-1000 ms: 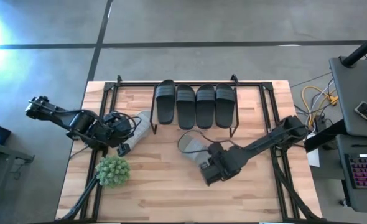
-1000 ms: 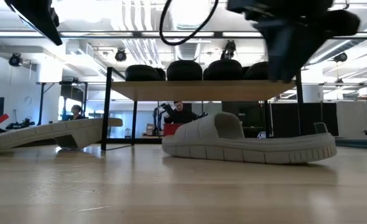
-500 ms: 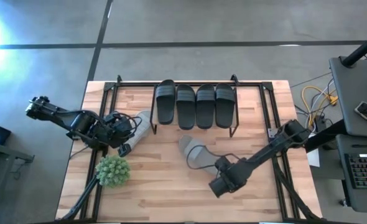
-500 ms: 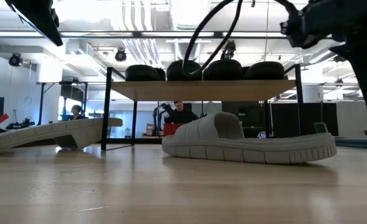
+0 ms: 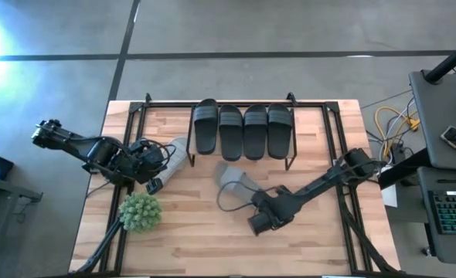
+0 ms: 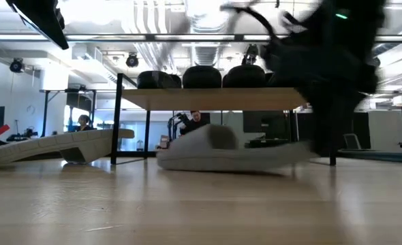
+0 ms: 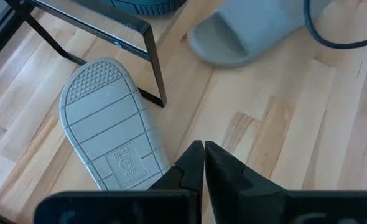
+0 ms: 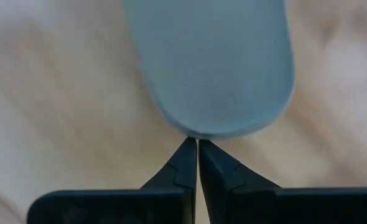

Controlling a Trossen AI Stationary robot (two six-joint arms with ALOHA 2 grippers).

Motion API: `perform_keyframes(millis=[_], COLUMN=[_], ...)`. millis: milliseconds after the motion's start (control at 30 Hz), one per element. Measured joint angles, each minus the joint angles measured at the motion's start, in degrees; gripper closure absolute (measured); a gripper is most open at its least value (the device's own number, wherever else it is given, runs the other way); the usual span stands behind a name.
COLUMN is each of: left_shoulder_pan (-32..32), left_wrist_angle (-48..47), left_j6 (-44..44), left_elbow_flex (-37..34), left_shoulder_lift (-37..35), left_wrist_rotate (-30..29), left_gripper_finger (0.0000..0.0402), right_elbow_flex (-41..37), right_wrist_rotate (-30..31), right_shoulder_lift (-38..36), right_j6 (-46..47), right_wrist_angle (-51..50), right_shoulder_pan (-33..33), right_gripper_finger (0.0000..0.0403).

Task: Pick and place slides into the shelf
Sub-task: Put the right gray slipper under the shelf

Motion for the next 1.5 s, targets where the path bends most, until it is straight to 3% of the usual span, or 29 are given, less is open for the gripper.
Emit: perform_keyframes(millis=[167, 367, 533, 733, 967, 1233, 1500], left_shoulder_pan=[0.0, 0.0, 0.0, -2.9, -3.1, -1.7, 0.8], left_wrist_angle=[0.0, 0.0, 0.2, 4.3, 21.5, 54.6, 56.1], left_j6=[0.0, -0.1, -7.6, -6.8, -4.5, -11.1, -12.1], left_elbow_flex=[0.0, -0.1, -0.3, -0.4, -5.7, -13.4, -11.4], left_shoulder_lift=[0.0, 0.0, 0.6, 5.9, 15.1, 26.7, 39.8], left_wrist_rotate=[0.0, 0.0, 4.0, 8.8, 10.3, 8.1, 3.8], left_gripper_finger=[0.0402, 0.0402, 0.0402, 0.0402, 0.0402, 0.0402, 0.0402], right_elbow_flex=[5.0, 9.9, 11.7, 11.4, 11.1, 8.7, 3.0], right_wrist_rotate=[6.3, 5.4, 4.9, 3.8, 8.6, 7.3, 6.8], right_shoulder_lift=[-0.1, -0.1, -0.2, -1.0, -2.2, -1.6, -1.6], right_j6=[-12.1, -25.1, -20.2, -9.3, 2.5, -2.4, -9.5], right_wrist_angle=[3.3, 10.9, 5.3, -2.3, -8.1, -6.2, 2.6], right_shoulder_pan=[-3.9, -7.4, -7.5, -4.8, -2.4, -4.8, -5.2], right_gripper_finger=[0.0394, 0.0394, 0.0394, 0.0394, 0.0394, 0.0394, 0.0394])
